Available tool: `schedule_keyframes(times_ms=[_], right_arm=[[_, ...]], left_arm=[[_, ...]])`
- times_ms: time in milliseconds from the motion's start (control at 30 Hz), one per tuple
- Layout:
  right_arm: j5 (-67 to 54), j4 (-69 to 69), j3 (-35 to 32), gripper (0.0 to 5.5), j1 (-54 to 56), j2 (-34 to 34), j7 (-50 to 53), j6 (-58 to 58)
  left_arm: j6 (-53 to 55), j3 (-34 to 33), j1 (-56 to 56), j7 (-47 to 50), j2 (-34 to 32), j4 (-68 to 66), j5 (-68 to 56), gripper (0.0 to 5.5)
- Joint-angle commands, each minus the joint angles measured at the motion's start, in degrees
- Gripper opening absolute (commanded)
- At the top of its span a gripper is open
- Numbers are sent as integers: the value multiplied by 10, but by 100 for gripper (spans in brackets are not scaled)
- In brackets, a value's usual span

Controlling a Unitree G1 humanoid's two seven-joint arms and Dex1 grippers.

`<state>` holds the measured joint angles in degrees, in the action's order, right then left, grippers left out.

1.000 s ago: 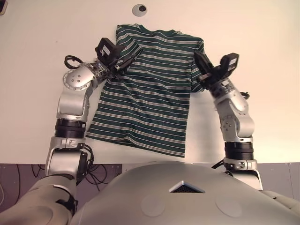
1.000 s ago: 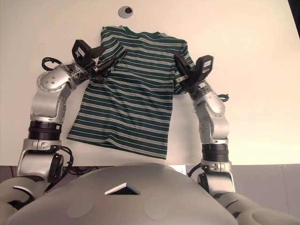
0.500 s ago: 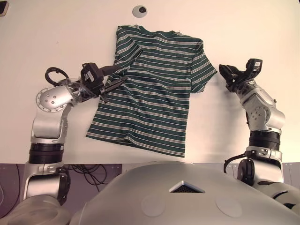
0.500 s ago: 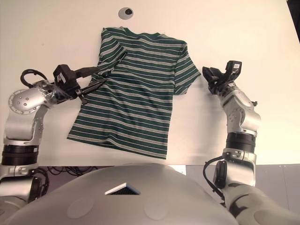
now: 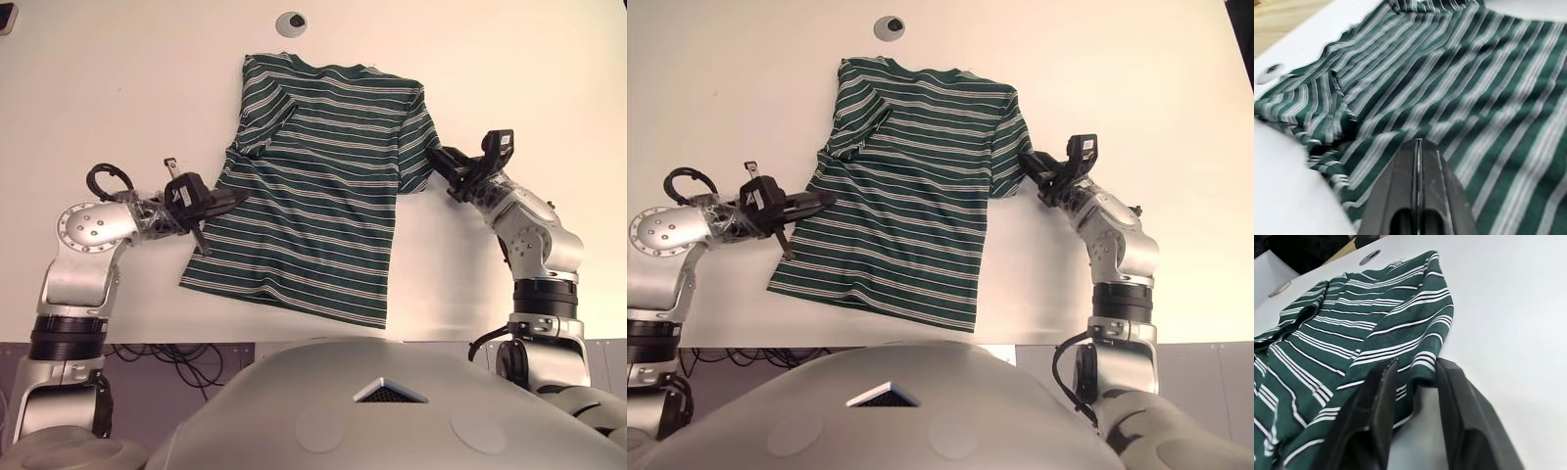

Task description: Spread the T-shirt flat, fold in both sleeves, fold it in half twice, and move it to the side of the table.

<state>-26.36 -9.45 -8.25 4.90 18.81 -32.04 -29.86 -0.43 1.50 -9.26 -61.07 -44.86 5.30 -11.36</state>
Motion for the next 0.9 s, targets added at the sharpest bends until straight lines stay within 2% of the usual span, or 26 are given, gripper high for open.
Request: schedule_keyframes(times_ms=[33, 133, 500, 633, 900], right_arm=[[14, -24, -8, 46, -11, -3, 22, -4], [2, -22, -20, 2, -11, -4, 24, -1], [-9, -52, -69, 2, 57, 15, 30, 1], [8, -41, -42, 2, 74, 13, 18, -8], [7, 35, 19, 2, 88, -24, 34, -54]], left_arm=[[-15, -13, 0, 0, -34, -25, 28, 0], [-14, -11, 7, -29, -52, -45, 21, 0], [-27, 71, -30, -71, -29, -35, 29, 0], [-23, 106, -44, -70, -13, -10, 21, 0], [-22, 128, -56, -56, -7, 21, 11, 0]])
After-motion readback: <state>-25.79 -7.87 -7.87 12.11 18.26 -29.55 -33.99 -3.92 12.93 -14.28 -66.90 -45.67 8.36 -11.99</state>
